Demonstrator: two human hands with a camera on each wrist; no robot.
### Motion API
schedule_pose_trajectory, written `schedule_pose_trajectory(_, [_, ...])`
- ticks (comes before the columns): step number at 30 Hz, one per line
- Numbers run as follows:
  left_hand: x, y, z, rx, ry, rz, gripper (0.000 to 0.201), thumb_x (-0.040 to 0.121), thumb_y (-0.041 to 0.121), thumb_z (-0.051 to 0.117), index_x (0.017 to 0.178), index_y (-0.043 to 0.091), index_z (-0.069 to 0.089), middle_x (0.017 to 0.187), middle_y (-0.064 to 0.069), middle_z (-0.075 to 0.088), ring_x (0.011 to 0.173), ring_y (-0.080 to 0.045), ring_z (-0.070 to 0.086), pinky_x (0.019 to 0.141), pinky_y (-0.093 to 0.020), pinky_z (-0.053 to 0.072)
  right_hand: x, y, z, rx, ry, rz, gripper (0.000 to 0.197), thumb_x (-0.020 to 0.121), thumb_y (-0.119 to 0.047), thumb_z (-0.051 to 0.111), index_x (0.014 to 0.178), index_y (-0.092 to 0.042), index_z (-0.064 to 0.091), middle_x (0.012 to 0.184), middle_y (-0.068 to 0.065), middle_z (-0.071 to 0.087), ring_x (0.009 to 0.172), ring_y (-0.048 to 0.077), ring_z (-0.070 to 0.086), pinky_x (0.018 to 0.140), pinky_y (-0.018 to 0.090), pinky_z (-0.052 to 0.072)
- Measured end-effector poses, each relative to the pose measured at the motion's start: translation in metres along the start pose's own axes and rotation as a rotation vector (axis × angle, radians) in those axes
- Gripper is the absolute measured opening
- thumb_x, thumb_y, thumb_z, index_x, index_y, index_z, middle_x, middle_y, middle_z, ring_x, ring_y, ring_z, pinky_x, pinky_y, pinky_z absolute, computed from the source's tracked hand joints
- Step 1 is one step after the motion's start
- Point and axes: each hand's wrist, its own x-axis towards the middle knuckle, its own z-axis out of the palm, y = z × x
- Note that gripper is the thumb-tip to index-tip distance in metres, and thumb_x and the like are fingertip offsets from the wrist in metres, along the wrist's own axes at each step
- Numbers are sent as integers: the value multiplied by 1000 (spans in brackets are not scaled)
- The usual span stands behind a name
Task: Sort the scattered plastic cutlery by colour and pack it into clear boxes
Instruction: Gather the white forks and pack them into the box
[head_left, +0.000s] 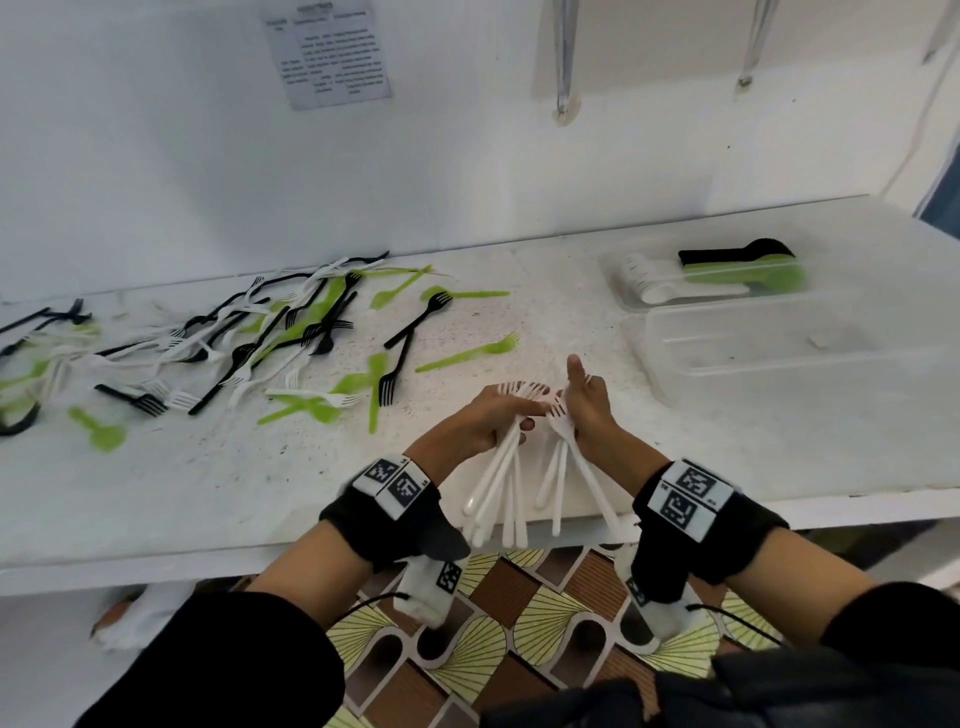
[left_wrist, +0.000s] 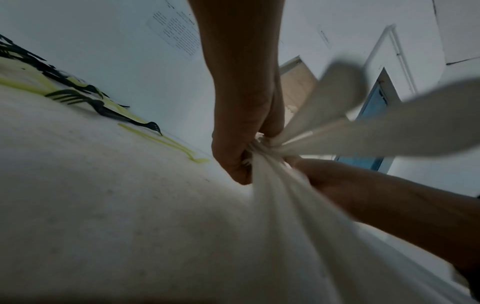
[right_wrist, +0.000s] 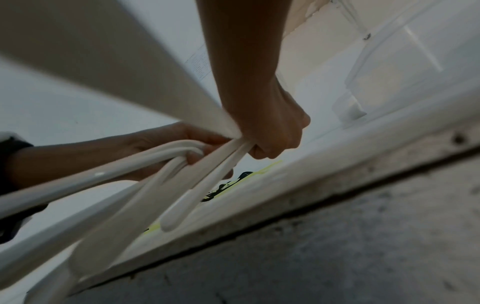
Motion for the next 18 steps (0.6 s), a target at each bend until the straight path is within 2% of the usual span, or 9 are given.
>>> schedule_pose_trajectory(2, [1,0,-4,-32,17,-39,14,88,-3,56,76,4,58,60,-3,53,40,-5,50,36,-16,37,-1,-4,-2,98,-32,65,33,96,-47,38,84,-16,36,63,5,39,37,7,45,37,18,33])
schedule_pose_trajectory(4, [2,0,-10,-123,15,-78,12,92,0,47,83,4,53,68,-5,49,42,-6,53,36,-16,37,-6,-7,-5,232,-64,145,26,98,-34,38,82,-15,32,63,4,33,26,4,34,31,11,23])
schedule_pose_trajectory(8, [2,1,-21,-337,22,-116,26,91,3,31,81,8,55,69,-5,47,63,-17,52,39,-15,39,-13,-3,-11,490,-164,190,20,90,-14,36,73,-17,25,63,2,31,29,8,34,32,10,20])
schedule_pose_trajectory(9, [1,1,-22,-363,38,-119,26,90,3,30,82,8,54,66,-5,47,63,-18,54,40,-15,40,-12,0,-12,550,-177,185,19,86,-10,33,72,-18,24,64,2,30,31,9,36,32,11,22])
schedule_pose_trajectory(12, [3,-3,-22,-377,85,-106,24,86,3,30,81,8,53,53,-3,48,44,-15,52,41,-16,40,-10,9,-14,661,-211,148,23,77,1,22,67,-19,21,69,3,28,37,13,41,34,15,28])
schedule_pose_trajectory(14, [7,-6,-22,-362,112,-102,24,88,6,32,81,9,55,48,0,49,39,-12,49,42,-15,41,-10,11,-15,654,-244,137,28,76,8,19,68,-18,23,72,5,30,44,16,43,37,18,33])
schedule_pose_trajectory(15, [9,-8,-22,-360,109,-108,24,91,9,34,81,10,55,47,1,49,39,-11,48,42,-15,41,-10,12,-15,615,-248,136,31,77,12,19,72,-17,29,74,7,33,49,18,43,38,20,36])
schedule_pose_trajectory(16, [10,-8,-22,-352,103,-116,24,94,12,35,82,10,56,46,2,50,38,-10,48,42,-15,42,-11,12,-16,563,-243,135,34,80,14,19,85,-15,36,78,9,37,54,19,44,39,21,40])
schedule_pose_trajectory(18, [12,-9,-23,-334,76,-132,22,97,19,39,85,11,55,45,4,50,38,-9,48,43,-15,42,-14,11,-19,464,-263,119,42,86,14,20,113,-14,34,86,12,42,61,19,46,43,23,47])
